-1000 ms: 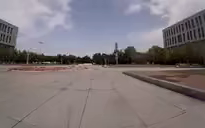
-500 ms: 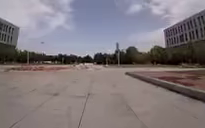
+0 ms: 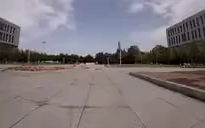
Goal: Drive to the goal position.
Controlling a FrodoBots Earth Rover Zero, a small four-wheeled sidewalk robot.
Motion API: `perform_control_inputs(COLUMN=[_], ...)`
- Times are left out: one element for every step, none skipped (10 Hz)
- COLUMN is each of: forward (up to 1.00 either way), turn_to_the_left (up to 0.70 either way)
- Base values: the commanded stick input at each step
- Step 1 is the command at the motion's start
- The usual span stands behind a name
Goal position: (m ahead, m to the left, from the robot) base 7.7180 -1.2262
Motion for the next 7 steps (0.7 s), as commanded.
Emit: perform_control_inputs(forward=[1.0, 1.0, 1.0, 1.0, 1.0, 1.0, 1.0], turn_to_the_left=[0.0, 0.0, 0.0, 0.0, 0.0, 0.0, 0.0])
